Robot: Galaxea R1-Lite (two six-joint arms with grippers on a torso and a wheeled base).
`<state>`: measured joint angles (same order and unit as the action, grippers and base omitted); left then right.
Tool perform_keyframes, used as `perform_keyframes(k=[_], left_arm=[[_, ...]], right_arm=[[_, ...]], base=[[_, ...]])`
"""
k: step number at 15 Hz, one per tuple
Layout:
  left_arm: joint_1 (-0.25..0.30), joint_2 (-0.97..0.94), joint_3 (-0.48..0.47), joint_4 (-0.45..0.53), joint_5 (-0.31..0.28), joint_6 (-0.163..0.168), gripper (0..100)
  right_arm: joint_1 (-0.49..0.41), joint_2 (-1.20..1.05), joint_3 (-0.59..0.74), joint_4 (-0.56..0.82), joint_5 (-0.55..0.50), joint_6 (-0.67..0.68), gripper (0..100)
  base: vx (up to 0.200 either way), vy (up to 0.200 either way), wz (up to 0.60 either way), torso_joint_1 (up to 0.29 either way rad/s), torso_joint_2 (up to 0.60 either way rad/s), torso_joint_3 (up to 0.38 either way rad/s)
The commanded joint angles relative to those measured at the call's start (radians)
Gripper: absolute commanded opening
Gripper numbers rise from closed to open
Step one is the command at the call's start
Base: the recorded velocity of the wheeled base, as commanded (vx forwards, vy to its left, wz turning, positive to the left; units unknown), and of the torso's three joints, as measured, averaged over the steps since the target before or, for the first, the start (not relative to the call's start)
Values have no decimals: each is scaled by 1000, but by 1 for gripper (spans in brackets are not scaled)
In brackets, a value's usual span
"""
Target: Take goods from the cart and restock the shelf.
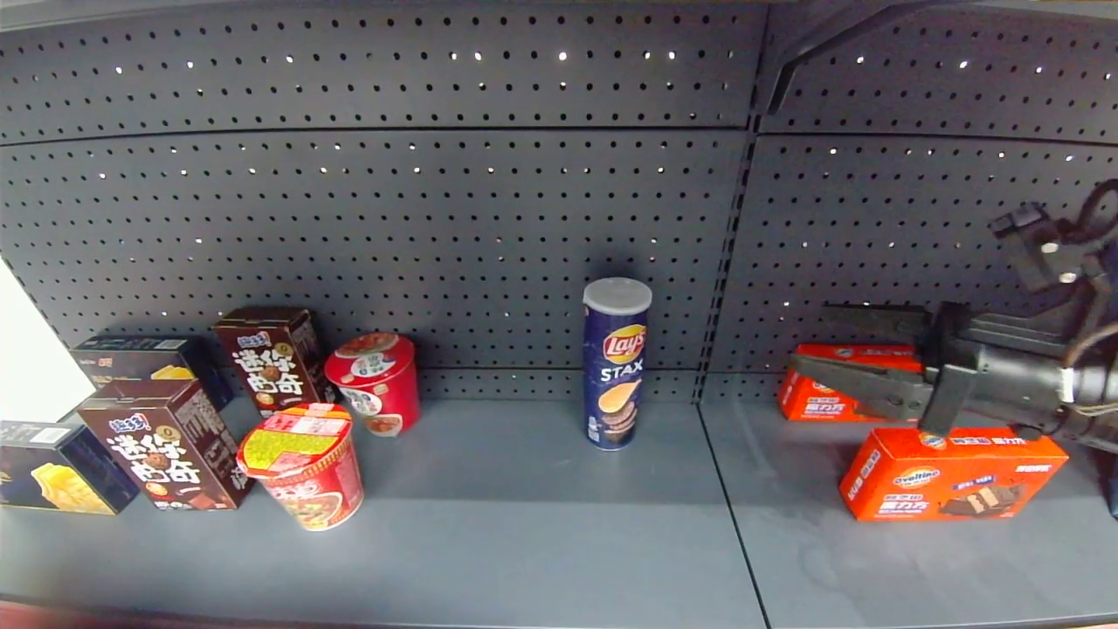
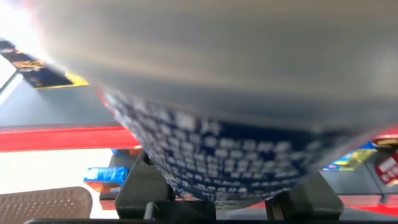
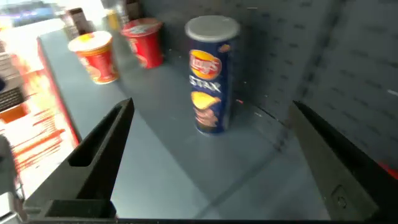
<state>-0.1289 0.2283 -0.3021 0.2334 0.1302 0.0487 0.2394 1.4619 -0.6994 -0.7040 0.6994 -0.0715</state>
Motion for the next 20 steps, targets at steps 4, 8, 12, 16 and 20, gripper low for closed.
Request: perform_keyframes(k=[4, 8, 12, 16, 20], left_arm=[[-46, 23, -2, -3, 2, -12, 0], [-69, 80, -37, -55, 2, -36, 0], [-92, 102, -46, -62, 2, -36, 0], [-95, 102, -48, -60, 2, -36, 0], [-95, 100, -48, -60, 3, -50, 0]], right_arm=[[87, 264, -155, -46, 43, -8, 100], [140, 356, -209, -45, 38, -28, 100], [153, 414, -249, -31, 37, -47, 100], [161, 466, -304, -22, 37, -48, 100], [163, 557, -399, 5, 34, -48, 100]], base=[[0, 0, 0, 0, 0, 0], [0, 0, 0, 0, 0, 0], [0, 0, 0, 0, 0, 0], [0, 0, 0, 0, 0, 0], [0, 0, 0, 0, 0, 0]])
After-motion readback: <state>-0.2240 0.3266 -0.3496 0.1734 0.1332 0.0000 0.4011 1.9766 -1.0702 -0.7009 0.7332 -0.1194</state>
